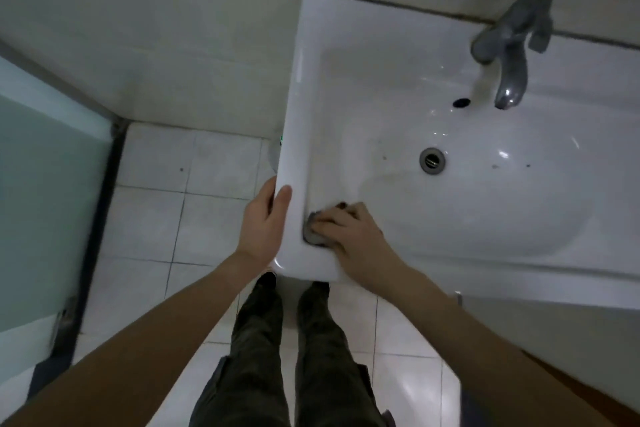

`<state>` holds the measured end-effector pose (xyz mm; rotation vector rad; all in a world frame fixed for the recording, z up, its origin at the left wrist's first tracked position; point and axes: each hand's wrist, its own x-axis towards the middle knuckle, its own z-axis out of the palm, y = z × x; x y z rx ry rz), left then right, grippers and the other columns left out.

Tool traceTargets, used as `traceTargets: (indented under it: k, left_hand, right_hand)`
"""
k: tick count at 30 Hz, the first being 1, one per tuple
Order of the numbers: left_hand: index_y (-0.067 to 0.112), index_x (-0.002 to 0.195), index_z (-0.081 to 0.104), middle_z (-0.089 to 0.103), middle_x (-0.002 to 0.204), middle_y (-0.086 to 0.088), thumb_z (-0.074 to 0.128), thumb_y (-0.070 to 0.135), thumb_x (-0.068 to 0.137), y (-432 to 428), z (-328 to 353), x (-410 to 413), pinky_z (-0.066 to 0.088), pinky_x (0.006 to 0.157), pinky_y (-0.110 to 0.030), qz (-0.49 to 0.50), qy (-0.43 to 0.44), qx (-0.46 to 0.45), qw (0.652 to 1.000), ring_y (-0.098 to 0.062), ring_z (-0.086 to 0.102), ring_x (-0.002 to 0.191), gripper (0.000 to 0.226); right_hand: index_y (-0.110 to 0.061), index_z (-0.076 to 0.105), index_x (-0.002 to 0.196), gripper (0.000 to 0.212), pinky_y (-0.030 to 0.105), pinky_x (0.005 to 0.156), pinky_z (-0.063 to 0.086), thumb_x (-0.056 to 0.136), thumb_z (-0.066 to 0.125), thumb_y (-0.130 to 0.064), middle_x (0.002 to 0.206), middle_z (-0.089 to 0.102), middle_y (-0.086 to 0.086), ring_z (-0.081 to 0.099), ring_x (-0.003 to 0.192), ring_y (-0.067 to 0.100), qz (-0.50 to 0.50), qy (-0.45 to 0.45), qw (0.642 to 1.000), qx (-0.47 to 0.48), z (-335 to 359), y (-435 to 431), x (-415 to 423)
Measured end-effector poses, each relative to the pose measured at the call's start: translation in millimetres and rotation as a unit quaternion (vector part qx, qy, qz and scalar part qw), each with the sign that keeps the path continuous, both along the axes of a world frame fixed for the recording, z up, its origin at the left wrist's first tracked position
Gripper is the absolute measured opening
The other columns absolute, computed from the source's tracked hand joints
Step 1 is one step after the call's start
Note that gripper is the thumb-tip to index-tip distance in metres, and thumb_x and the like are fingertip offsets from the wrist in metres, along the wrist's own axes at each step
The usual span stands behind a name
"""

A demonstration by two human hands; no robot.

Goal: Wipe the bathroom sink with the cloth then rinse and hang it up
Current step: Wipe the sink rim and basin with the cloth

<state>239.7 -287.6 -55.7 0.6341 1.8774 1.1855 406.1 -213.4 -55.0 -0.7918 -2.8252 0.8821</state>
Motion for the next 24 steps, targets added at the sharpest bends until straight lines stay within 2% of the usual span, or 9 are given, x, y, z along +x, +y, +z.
traceTargets:
  k: [3,6,9,12,15,17,22,24]
  left_hand:
    - [0.018,0.106,0.061,0.063,0.08,0.011,0.044,0.03,0.101,0,1,0,0.044,0.061,-0.011,-0.004,0.003,0.008,1.0,0.006,0.057,0.067,0.021]
    - [0.012,0.106,0.062,0.06,0.076,0.011,0.044,0.027,0.101,-1,1,0,0.042,0.059,-0.008,0.003,-0.016,0.017,1.0,0.007,0.054,0.063,0.024]
    - [0.011,0.108,0.062,0.063,0.082,0.008,0.043,0.027,0.102,-1,3,2,0.044,0.059,-0.009,0.0,-0.027,0.013,1.0,0.008,0.057,0.066,0.025]
    - [0.016,0.109,0.062,0.067,0.089,0.008,0.044,0.03,0.101,0,0,0,0.05,0.067,-0.016,0.01,-0.019,0.007,1.0,0.002,0.062,0.076,0.024]
    - [0.018,0.106,0.062,0.067,0.086,0.01,0.046,0.029,0.101,1,-3,1,0.049,0.067,-0.015,0.011,0.002,-0.004,1.0,0.002,0.061,0.074,0.021]
    - [0.02,0.104,0.062,0.067,0.085,0.01,0.046,0.03,0.1,1,-3,2,0.047,0.064,-0.014,0.014,0.024,-0.019,0.999,0.004,0.06,0.072,0.019]
    - [0.019,0.105,0.064,0.066,0.087,0.007,0.045,0.035,0.1,3,4,9,0.046,0.065,-0.023,0.034,0.047,-0.069,0.996,-0.005,0.06,0.075,0.025]
    - [0.022,0.103,0.064,0.065,0.088,0.008,0.043,0.035,0.101,4,12,12,0.044,0.063,-0.017,0.036,0.056,-0.087,0.994,0.001,0.059,0.074,0.025]
  right_hand:
    - [-0.022,0.067,0.119,0.03,0.03,0.082,0.035,0.095,0.048,-0.017,0.123,0.064,-0.005,0.047,0.091,0.023,0.072,-0.065,0.995,-0.005,3,20,17]
    - [-0.025,0.067,0.119,0.032,0.021,0.084,0.03,0.092,0.057,-0.009,0.123,0.064,-0.006,0.042,0.096,0.013,0.047,-0.107,0.993,0.02,11,47,79]
    - [-0.029,0.065,0.121,0.033,0.016,0.086,0.028,0.095,0.046,-0.019,0.122,0.064,-0.006,0.046,0.1,0.013,0.007,-0.151,0.989,-0.007,26,63,132]
    - [-0.03,0.066,0.119,0.033,0.029,0.084,0.04,0.093,0.045,-0.026,0.12,0.065,-0.006,0.037,0.097,0.012,-0.003,-0.123,0.992,-0.021,23,54,100]
    - [-0.021,0.07,0.113,0.029,0.022,0.081,0.029,0.092,0.05,-0.022,0.116,0.066,-0.001,0.037,0.096,0.015,0.056,-0.03,0.997,-0.04,11,26,21]
    - [-0.02,0.071,0.11,0.025,0.024,0.083,0.029,0.093,0.052,-0.018,0.116,0.066,-0.001,0.043,0.1,0.021,0.069,-0.007,0.996,-0.06,6,17,-8]
    - [-0.033,0.06,0.125,0.036,0.021,0.093,0.026,0.1,0.034,-0.032,0.128,0.056,-0.01,0.037,0.111,0.013,0.104,-0.016,0.989,-0.104,-2,46,60]
    - [-0.037,0.06,0.122,0.035,0.025,0.093,0.026,0.1,0.038,-0.021,0.127,0.056,-0.012,0.04,0.112,0.006,0.11,-0.034,0.987,-0.113,2,70,104]
